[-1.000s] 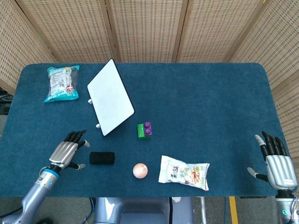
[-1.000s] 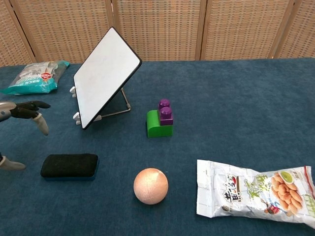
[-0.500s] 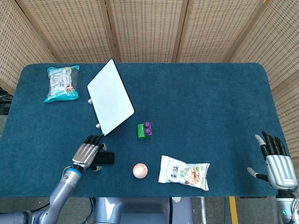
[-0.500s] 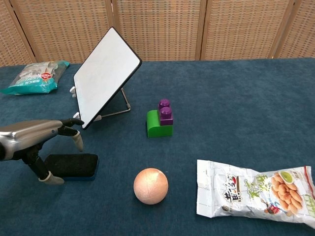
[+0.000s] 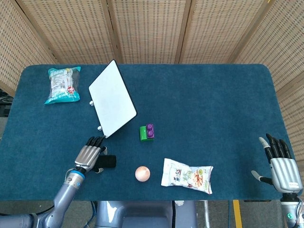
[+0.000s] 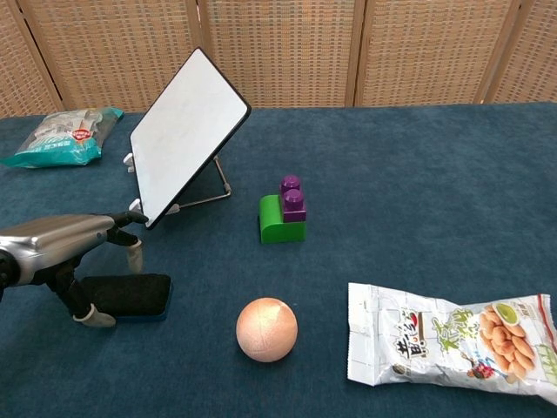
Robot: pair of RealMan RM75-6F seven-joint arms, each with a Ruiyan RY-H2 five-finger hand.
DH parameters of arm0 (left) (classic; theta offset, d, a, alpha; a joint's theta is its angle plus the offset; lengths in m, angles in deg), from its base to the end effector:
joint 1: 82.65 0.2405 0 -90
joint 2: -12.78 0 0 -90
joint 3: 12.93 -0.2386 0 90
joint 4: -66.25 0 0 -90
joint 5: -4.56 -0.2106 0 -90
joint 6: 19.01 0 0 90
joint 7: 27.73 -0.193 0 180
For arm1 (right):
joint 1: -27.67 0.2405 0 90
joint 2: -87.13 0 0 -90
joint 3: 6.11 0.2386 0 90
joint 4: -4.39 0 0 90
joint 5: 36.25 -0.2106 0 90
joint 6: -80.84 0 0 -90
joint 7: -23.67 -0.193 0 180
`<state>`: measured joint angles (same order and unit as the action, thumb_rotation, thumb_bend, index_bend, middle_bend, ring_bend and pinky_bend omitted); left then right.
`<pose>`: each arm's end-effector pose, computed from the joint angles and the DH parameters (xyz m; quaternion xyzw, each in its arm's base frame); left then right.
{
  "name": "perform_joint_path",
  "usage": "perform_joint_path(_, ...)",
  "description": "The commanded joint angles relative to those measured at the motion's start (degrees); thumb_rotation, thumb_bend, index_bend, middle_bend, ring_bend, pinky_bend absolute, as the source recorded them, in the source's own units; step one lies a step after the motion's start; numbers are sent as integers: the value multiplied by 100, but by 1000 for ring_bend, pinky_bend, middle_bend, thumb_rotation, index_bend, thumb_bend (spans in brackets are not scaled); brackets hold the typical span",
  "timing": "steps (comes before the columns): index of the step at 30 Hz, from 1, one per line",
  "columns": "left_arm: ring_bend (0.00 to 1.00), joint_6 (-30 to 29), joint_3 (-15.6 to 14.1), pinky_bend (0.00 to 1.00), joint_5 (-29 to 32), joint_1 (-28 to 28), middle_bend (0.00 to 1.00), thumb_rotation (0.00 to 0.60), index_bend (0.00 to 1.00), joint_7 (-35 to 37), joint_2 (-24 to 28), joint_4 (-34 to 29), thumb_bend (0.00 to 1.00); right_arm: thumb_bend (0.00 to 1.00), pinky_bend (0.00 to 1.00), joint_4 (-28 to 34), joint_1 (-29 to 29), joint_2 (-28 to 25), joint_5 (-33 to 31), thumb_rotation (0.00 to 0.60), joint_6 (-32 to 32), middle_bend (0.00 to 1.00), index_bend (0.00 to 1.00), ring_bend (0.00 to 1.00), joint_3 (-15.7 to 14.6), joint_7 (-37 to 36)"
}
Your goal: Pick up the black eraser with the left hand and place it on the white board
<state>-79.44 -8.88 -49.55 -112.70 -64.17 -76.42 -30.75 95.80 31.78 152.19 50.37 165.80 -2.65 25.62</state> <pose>-0.1834 0.2886 -0.0605 -0.7354 -0.4544 -0.2541 0.4338 -0.2970 -0.2272 0.1479 0.5995 -0.3767 0.3806 0.5949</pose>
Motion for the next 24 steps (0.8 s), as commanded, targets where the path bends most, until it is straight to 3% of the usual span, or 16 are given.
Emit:
perform_joint_path(1,0,-7,-20,0,39,-22,0,600,478,-19,2,3,79,105,0,1,-1,0,1,600,2,0,63,0,-1,0)
perform_joint_path(6,0,-93,-37,0,2,-26,0,600,491,11,26,12,87,105,0,-1,1,-1,0,600,0,0,63,0,-1,-5)
perform_joint_path(11,0,-363,15,0,-427,73,0,600,509,398,129,78,86,105,0,-2,1,-2,2,600,1,0,63,0,-3,-8)
perform_joint_path(16,0,-705,172,0,-1106,227,0,600,516,1304,267,299,89,105,0,2,1,-1,0,600,3,0,63,0,-3,4)
perform_joint_path(20,0,-979,431,0,-1742,257,0,600,540,2426,306,764,127,105,0,4,0,1,-1,600,7,0,63,0,-3,16)
perform_joint_path(24,0,-894,806,0,-2055,75,0,600,558,3774,269,1207,125,105,0,6,0,4,-1,600,9,0,63,0,-3,23)
